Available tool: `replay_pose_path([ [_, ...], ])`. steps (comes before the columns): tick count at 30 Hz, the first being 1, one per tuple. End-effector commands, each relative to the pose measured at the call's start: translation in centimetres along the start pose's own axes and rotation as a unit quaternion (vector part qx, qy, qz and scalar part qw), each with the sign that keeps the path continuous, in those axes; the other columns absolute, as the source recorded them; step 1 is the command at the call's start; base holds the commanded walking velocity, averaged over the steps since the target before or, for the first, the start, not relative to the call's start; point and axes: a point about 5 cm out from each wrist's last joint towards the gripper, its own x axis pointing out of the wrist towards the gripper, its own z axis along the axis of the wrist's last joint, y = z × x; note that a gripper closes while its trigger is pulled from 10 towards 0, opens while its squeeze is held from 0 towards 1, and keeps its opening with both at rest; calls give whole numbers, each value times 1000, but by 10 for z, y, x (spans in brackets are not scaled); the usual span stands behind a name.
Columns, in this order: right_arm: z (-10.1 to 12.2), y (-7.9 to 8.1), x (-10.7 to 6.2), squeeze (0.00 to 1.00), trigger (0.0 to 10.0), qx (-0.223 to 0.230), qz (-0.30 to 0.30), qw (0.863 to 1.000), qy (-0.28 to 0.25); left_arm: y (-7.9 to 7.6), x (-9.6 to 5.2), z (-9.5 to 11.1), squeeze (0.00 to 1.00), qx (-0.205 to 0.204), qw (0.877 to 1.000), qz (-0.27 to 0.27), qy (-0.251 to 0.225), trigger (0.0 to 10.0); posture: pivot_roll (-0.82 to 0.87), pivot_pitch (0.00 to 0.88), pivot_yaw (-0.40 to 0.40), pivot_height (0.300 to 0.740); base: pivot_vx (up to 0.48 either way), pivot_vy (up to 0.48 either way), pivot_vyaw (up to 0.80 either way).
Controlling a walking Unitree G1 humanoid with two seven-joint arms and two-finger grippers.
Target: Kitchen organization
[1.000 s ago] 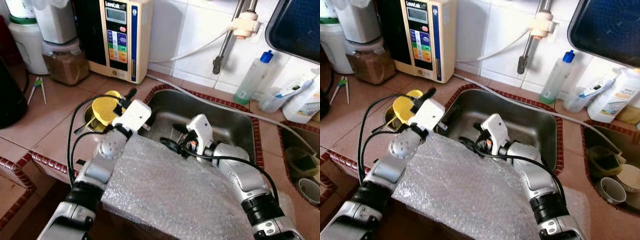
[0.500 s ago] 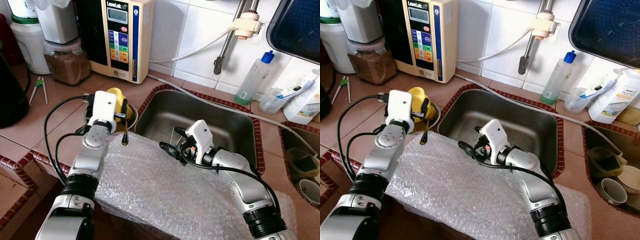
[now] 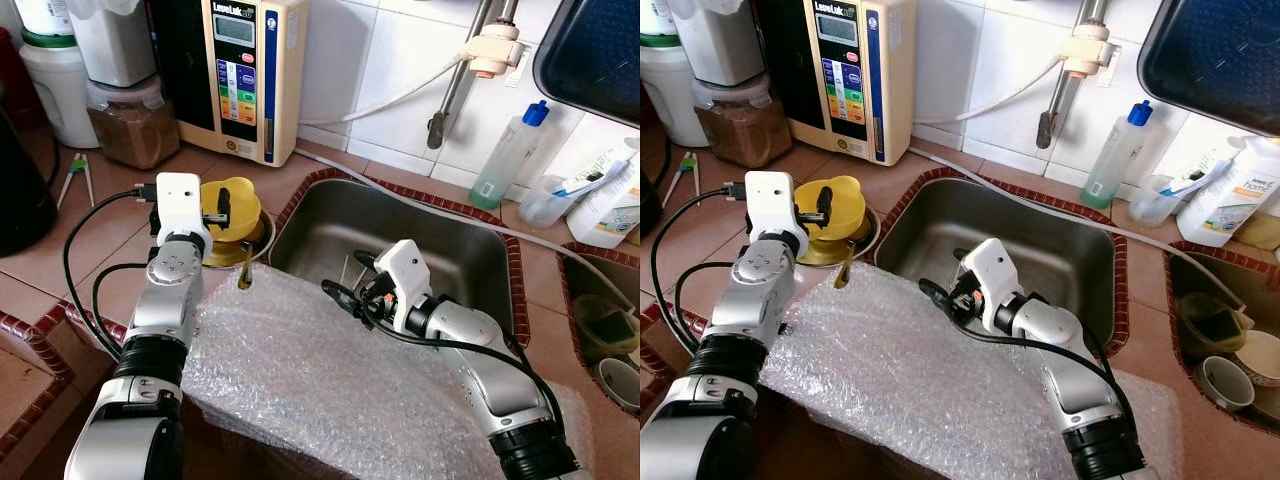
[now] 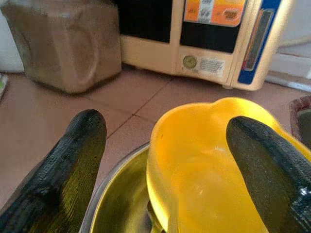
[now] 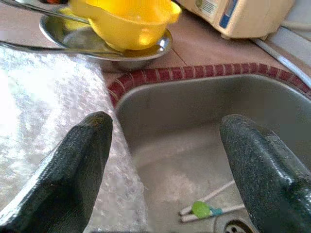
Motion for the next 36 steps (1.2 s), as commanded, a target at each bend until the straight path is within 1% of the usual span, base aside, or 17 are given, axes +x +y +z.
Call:
replay_pose_path([
  [1,9,4,-1,0,10000,-7,23,999,-26,-1,2,-6,0,-13,999,-9,34,10000,40,0,-77,740,0,0,0],
  [4,11,6,-1,0,10000,-6,34,999,-38,-1,2,-7,0,-17,999,-16,41,10000,37,0,-79,740,0,0,0],
  [6,11,8,-2,0,10000,-10,44,998,-35,-2,2,-8,0,-20,999,-20,47,10000,37,0,-80,740,0,0,0],
  [7,10,10,-3,0,10000,-14,52,998,-35,-3,2,-9,0,-24,998,-27,50,8235,37,0,-80,740,0,0,0],
  [8,10,11,-3,0,10000,-14,59,998,-35,-4,2,-10,0,-29,998,-34,54,4902,35,0,-80,740,0,0,0],
  [9,9,10,-4,0,10000,5,61,998,-35,-5,2,-10,0,-27,997,-37,55,1608,36,0,-80,740,0,0,0],
  [10,8,8,-4,0,10000,23,60,997,-33,-6,2,-10,0,-26,997,-37,55,0,36,0,-80,740,0,0,0],
  [11,7,5,-4,0,10000,44,55,997,-28,-6,2,-10,0,-25,997,-38,56,0,36,0,-81,740,0,0,0],
  [13,8,4,-4,0,10000,51,57,997,-30,-6,2,-10,0,-24,997,-41,56,0,36,0,-80,740,0,0,0],
  [16,8,5,-3,0,10000,36,58,997,-30,-6,2,-11,0,-21,997,-43,57,0,35,0,-79,740,0,0,0],
  [20,8,7,-3,0,10000,28,61,997,-30,-4,1,-11,0,-18,997,-43,57,0,37,0,-81,740,0,0,0],
  [22,8,7,-3,0,10000,25,56,998,-31,-2,1,-11,0,-8,997,-42,57,0,37,0,-82,740,0,0,0],
  [27,11,3,-1,0,10000,48,38,997,-40,2,1,-13,0,12,998,-33,59,0,36,0,-83,740,0,0,0],
  [31,12,-1,-1,0,10000,47,26,998,-45,4,0,-15,0,8,997,-29,66,0,36,0,-83,740,0,0,0],
  [35,11,0,-1,0,10000,58,30,997,-36,4,0,-18,0,13,997,-32,72,0,36,0,-84,740,0,0,0],
  [36,12,-1,-1,0,10000,52,29,998,-37,4,0,-18,0,15,997,-33,73,0,36,0,-84,740,0,0,0],
])
